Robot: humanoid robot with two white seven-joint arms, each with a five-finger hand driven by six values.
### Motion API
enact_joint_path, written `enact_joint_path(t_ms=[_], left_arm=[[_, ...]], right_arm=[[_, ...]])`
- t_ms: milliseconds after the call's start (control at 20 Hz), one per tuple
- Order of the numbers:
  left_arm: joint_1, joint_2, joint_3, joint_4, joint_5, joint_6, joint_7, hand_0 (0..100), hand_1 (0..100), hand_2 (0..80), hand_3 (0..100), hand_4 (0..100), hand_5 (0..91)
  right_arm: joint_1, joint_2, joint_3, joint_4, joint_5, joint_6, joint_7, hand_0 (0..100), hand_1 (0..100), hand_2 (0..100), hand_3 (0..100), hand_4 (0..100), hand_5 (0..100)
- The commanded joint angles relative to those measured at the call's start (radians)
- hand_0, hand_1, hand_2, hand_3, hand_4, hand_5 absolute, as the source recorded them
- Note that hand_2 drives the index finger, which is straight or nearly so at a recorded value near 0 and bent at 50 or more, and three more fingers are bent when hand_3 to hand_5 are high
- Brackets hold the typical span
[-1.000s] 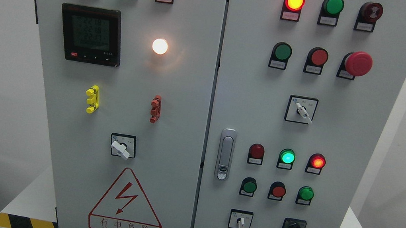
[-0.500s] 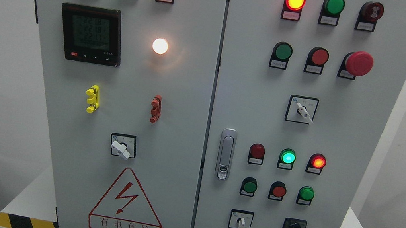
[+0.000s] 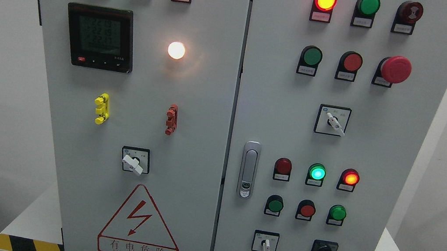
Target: Flip black knob to close circuit
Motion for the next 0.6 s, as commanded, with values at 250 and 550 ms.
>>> enact_joint_path(t_ms=[250, 550], left_arm=[[0.000, 0.000, -0.021, 0.021, -0.021, 0.001, -0.001, 12, 56, 0.0, 0, 0, 0.0], [0.000, 0.000, -0.021, 0.021, -0.021, 0.001, -0.001, 12, 56, 0.0, 0, 0, 0.0]], right_arm=[[0.008, 0.001, 0.009, -0.011, -0.008, -0.021, -0.008, 0, 14, 79, 95, 79, 82], [0.016, 0.003, 0.020, -0.012, -0.017, -0.023, -0.012, 0, 14, 79, 95, 78, 81]])
